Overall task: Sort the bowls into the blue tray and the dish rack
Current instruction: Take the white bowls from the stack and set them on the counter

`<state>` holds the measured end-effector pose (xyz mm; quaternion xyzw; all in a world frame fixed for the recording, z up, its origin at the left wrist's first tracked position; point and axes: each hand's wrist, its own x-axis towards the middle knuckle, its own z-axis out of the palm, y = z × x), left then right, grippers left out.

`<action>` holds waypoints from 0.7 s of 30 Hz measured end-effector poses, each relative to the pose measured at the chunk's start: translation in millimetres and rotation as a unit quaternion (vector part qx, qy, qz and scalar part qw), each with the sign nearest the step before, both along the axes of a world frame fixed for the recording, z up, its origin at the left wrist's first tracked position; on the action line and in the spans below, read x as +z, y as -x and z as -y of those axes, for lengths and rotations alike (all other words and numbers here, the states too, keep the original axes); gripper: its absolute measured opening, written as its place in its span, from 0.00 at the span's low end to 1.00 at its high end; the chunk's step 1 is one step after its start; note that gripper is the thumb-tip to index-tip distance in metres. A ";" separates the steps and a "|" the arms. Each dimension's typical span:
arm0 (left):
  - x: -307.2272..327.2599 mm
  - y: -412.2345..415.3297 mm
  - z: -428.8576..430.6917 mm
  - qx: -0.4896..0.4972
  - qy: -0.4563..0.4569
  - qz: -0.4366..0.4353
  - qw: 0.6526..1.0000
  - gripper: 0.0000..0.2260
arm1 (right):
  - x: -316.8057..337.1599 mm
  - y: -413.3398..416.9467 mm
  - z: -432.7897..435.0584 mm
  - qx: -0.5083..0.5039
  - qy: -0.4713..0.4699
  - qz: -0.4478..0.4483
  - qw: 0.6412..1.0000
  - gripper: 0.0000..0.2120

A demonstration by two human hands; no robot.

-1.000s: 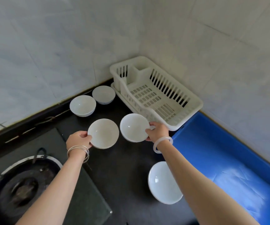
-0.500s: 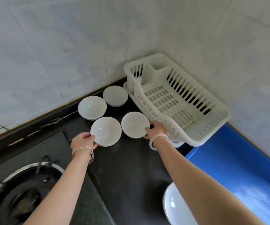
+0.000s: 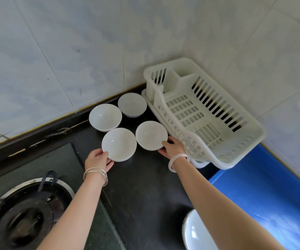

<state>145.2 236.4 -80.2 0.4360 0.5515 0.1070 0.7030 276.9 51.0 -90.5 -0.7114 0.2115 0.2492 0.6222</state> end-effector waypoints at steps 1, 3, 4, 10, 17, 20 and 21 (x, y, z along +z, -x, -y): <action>0.5 1.0 1.9 -0.008 0.012 -0.003 1.000 0.12 | -1.4 3.1 0.4 -0.017 -0.031 -0.011 0.999 0.17; 2.3 2.8 5.7 -0.010 0.035 0.000 0.999 0.15 | -5.7 9.5 0.3 -0.041 -0.075 -0.012 0.996 0.19; 3.9 2.8 7.4 -0.003 0.042 0.005 0.999 0.17 | -7.5 12.0 -0.2 -0.047 -0.086 -0.009 0.995 0.20; 9.6 -1.5 13.2 0.034 0.051 0.005 0.998 0.17 | -6.7 7.6 -12.1 -0.080 -0.125 -0.010 0.989 0.20; 10.6 -1.2 17.2 0.058 0.051 0.012 0.997 0.14 | -0.7 -2.3 -25.9 -0.066 -0.116 -0.007 0.991 0.20; 8.9 -1.7 16.4 0.058 0.049 0.010 0.997 0.14 | 1.9 -5.3 -29.9 -0.060 -0.118 -0.006 0.991 0.20; 8.1 -2.1 16.3 0.059 0.049 0.011 0.997 0.14 | 2.5 -5.5 -30.5 -0.059 -0.116 -0.007 0.991 0.20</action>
